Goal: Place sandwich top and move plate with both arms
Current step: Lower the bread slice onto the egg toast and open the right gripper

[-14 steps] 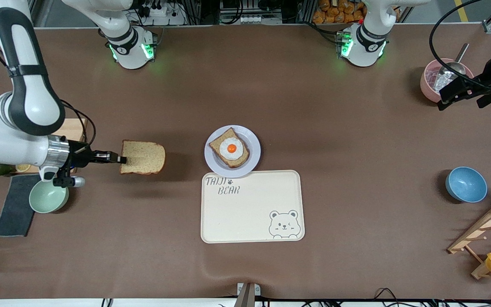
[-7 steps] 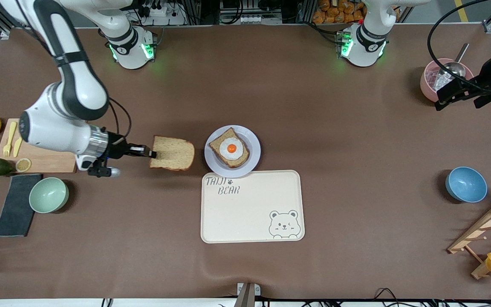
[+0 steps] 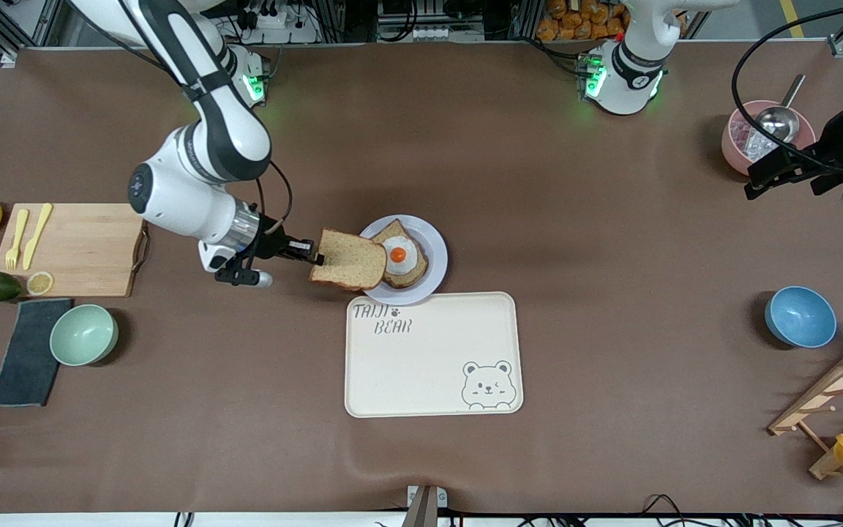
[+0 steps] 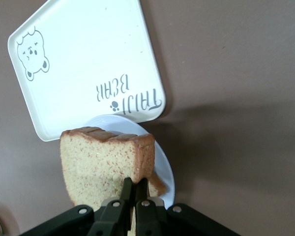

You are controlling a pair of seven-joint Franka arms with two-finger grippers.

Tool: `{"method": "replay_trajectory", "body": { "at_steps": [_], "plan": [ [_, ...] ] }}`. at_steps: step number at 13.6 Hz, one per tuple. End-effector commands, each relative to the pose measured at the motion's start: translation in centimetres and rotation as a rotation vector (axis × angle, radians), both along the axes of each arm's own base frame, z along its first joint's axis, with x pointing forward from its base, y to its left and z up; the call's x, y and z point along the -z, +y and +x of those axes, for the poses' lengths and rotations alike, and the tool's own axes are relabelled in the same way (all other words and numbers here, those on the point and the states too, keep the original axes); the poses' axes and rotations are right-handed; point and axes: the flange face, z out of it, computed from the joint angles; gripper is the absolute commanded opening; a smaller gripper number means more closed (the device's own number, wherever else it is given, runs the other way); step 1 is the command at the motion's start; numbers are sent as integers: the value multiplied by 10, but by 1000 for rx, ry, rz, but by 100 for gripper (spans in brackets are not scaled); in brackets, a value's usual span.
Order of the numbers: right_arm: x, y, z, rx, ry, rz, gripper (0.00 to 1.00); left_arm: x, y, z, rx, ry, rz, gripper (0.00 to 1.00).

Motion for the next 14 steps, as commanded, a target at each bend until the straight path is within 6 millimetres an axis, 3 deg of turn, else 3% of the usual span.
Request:
{"method": "replay_trajectory", "body": {
  "at_steps": [1,8,14],
  "plan": [
    [3,10,-10,43,-1,11,0,-5,3,-1,9,-14,-12,100],
    [43,63,-45,81,-43,-14,0,-16,12,-4,-6,-37,-15,100],
    [65,76,-65,110,-50,-39,0,-16,9,-3,-4,-38,-9,100]
  ]
}}
